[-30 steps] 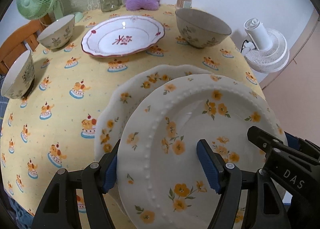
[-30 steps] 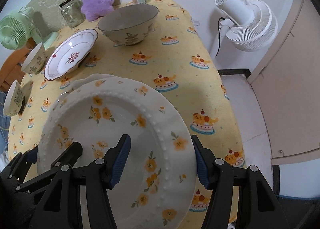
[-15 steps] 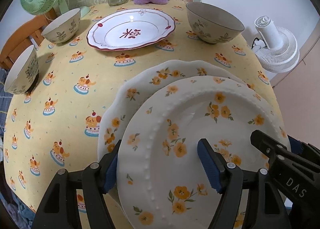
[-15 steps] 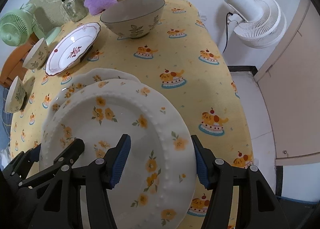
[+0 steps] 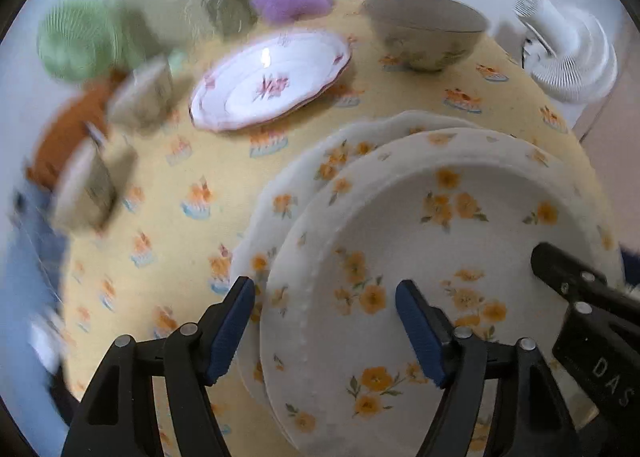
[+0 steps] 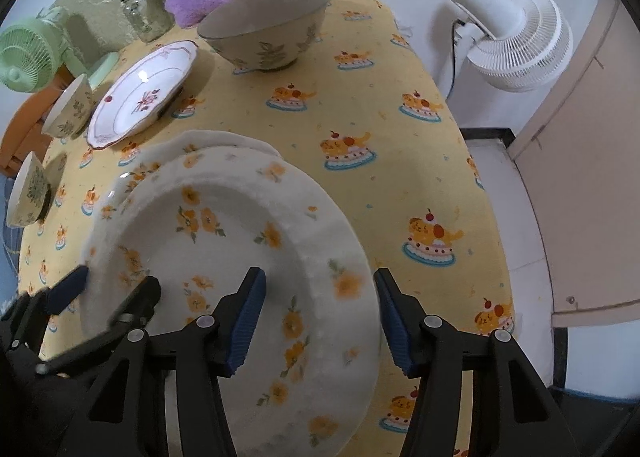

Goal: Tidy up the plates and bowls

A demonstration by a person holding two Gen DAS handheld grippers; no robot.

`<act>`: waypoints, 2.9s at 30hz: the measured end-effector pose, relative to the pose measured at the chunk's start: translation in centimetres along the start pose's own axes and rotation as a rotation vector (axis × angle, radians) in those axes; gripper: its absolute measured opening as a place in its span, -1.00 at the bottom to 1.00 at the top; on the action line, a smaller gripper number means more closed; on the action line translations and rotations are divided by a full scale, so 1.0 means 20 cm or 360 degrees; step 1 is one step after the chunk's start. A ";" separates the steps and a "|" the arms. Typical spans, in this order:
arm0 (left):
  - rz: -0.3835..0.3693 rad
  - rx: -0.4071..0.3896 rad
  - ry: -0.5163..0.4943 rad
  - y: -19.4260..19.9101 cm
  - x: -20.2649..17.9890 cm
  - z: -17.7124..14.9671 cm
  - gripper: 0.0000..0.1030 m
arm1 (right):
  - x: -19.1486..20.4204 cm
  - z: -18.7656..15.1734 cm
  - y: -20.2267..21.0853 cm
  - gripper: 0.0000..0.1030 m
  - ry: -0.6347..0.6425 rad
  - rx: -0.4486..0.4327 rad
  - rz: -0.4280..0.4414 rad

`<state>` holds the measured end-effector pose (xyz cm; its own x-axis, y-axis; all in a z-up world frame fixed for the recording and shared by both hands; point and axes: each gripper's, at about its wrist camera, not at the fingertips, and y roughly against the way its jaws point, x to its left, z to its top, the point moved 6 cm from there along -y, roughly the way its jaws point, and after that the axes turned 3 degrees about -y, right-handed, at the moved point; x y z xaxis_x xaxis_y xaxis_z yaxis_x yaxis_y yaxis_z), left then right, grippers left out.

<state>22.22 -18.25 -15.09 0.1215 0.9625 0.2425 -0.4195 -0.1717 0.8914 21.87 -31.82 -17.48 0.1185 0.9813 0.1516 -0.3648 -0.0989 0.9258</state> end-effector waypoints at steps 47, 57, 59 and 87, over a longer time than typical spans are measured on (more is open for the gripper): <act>-0.0372 -0.0136 0.0217 0.15 0.25 -0.01 0.51 | 0.14 0.00 0.19 0.04 0.0032 -0.0168 -0.0126; -0.0408 -0.0323 0.0153 0.32 0.57 0.00 0.54 | 0.42 0.01 0.42 0.04 -0.0007 -0.0325 -0.0127; -0.0422 -0.0358 0.0150 0.34 0.66 0.01 0.55 | 0.49 0.03 0.47 0.04 -0.0010 -0.0370 -0.0126; -0.0236 -0.0377 0.0250 0.02 0.96 0.50 0.49 | 0.83 0.58 0.18 0.23 -0.0018 -0.0391 0.0022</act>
<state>33.31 -2.03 -6.23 0.0640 0.9972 0.0381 -0.6077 0.0087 0.7941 33.17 -17.85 -7.68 0.1216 0.9782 0.1685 -0.5799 -0.0677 0.8119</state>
